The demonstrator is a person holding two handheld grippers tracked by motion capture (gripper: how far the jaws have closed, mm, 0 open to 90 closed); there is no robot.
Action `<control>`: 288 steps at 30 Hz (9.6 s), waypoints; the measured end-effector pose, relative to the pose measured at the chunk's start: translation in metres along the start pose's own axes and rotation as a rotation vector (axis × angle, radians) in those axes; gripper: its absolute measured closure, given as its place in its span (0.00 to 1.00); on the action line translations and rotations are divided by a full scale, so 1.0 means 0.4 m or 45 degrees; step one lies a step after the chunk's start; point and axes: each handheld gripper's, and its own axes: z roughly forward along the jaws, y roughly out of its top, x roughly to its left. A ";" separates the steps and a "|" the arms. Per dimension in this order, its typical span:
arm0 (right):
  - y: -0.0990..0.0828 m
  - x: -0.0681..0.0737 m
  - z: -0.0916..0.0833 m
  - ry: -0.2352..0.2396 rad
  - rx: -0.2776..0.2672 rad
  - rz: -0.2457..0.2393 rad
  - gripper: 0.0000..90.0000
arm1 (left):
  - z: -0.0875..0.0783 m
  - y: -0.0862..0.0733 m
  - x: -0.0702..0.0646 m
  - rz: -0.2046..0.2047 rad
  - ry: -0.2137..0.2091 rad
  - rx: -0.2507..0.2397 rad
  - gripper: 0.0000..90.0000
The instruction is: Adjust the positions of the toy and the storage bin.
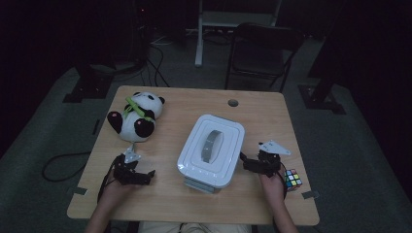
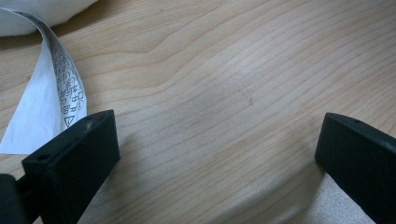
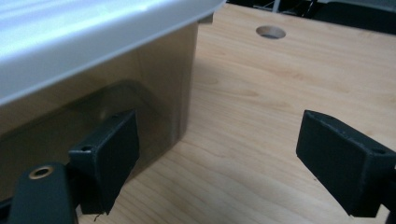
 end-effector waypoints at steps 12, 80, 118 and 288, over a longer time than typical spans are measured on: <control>-0.052 0.000 0.060 0.068 0.119 -0.023 0.14 | -0.001 -0.001 0.003 0.013 -0.011 0.002 0.00; -0.067 -0.007 0.112 0.033 0.324 -0.032 0.14 | -0.098 0.348 0.187 -0.029 0.016 -0.193 0.02; -0.067 -0.007 0.112 0.033 0.324 -0.031 0.14 | 0.062 0.421 0.290 -0.213 0.169 0.044 0.60; -0.067 -0.007 0.112 0.033 0.324 -0.030 0.14 | 0.014 0.020 -0.065 0.348 -0.330 -0.031 0.02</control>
